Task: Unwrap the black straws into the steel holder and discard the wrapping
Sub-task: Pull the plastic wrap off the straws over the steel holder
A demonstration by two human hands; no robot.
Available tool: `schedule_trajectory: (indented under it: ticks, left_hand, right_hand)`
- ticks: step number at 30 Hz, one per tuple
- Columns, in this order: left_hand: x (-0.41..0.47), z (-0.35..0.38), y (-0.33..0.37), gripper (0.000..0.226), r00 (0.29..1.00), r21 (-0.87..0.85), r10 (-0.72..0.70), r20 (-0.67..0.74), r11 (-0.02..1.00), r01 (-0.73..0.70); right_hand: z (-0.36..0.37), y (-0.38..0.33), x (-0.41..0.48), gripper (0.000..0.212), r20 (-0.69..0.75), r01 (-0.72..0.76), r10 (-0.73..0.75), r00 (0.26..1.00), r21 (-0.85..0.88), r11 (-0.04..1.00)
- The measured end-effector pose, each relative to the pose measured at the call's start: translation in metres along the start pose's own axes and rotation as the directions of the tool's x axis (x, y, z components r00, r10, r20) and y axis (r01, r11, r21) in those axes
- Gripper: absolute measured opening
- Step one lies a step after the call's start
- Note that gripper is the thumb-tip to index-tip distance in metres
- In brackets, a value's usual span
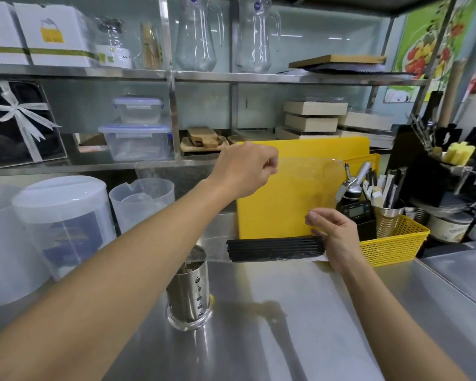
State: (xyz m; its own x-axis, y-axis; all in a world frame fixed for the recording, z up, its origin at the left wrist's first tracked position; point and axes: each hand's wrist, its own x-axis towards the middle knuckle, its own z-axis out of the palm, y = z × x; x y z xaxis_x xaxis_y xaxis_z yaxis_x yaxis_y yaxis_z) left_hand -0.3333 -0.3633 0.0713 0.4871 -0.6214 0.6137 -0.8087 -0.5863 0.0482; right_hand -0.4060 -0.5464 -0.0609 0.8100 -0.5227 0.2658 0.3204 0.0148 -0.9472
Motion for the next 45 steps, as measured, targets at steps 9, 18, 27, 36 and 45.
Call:
schedule_trajectory:
  ticks: [9, 18, 27, 36, 45]
  left_hand:
    - [0.000, 0.000, -0.001, 0.018, 0.998, -0.043, -0.009, 0.054, 0.999, 0.011]
    - [-0.008, -0.011, -0.020, 0.017, 0.996, -0.130, -0.032, 0.086, 0.991, 0.043]
    - [-0.027, -0.028, -0.055, 0.008, 0.975, -0.213, -0.198, 0.103, 0.953, 0.216]
    - [-0.046, -0.039, -0.092, 0.007, 0.952, -0.303, -0.298, 0.078, 0.902, 0.307]
    - [-0.087, -0.050, -0.140, 0.021, 0.877, -0.471, -0.479, 0.040, 0.765, 0.439]
  right_hand:
    - [-0.020, 0.014, -0.011, 0.012, 0.003, -0.046, 0.046, 0.999, 0.073, 0.996]
    - [-0.012, 0.011, -0.007, 0.007, -0.036, 0.014, -0.011, 0.999, 0.099, 0.995]
    - [-0.003, 0.004, 0.000, 0.004, -0.009, 0.038, -0.038, 0.999, -0.001, 0.999]
    - [0.026, -0.036, 0.024, 0.003, 0.119, 0.146, -0.130, 0.984, -0.142, 0.979]
    - [0.085, -0.058, 0.040, 0.002, 0.286, 0.234, -0.158, 0.945, -0.256, 0.938]
